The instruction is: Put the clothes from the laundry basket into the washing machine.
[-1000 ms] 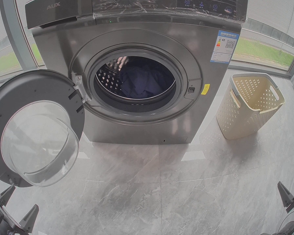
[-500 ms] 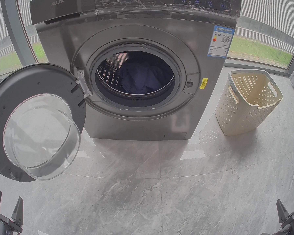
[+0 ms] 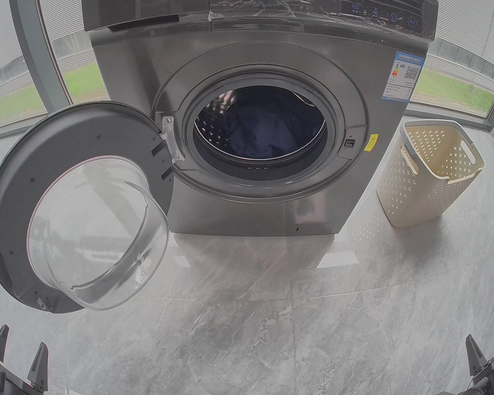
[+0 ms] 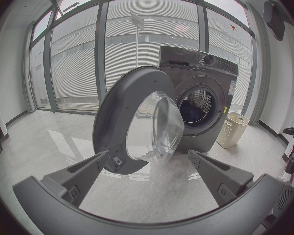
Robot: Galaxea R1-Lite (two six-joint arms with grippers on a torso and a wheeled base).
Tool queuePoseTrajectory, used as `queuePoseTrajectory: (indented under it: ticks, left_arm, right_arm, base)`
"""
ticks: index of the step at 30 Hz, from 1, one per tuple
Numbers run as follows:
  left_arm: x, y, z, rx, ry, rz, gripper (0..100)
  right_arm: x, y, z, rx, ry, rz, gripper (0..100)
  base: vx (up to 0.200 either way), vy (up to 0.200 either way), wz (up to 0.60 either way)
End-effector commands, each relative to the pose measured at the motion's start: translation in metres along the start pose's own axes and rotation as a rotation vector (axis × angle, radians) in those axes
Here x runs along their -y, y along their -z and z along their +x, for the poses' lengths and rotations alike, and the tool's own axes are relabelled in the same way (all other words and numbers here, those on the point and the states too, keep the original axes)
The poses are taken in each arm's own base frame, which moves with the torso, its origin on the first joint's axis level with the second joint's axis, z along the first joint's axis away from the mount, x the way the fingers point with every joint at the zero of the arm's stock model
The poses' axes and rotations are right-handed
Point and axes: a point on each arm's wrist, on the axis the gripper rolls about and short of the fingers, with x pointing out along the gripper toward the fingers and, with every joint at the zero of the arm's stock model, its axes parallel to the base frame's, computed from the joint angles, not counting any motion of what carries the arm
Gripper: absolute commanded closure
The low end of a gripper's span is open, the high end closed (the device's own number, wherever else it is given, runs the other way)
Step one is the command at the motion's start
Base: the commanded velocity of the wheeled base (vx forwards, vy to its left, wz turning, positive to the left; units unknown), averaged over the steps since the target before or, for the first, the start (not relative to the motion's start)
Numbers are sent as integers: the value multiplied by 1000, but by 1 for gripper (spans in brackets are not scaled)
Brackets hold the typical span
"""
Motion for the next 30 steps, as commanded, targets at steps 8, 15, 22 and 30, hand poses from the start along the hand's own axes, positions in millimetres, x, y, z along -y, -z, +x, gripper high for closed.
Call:
queuePoseTrajectory:
  ticks: [8, 15, 22, 30]
  left_arm:
    - [0, 6, -1, 3, 0, -6, 0]
    - [0, 6, -1, 3, 0, -6, 0]
    - [0, 6, -1, 3, 0, -6, 0]
    - [0, 6, -1, 1, 1, -6, 0]
  right_arm:
    - [0, 1, -1, 11, -2, 0, 0]
    - [0, 1, -1, 11, -2, 0, 0]
    - [0, 1, -1, 11, -2, 0, 0]
    - [0, 1, -1, 11, -2, 0, 0]
  base:
    - [-200, 0, 0]
    - [0, 0, 0]
    - [0, 200, 0]
    - [0, 200, 0]
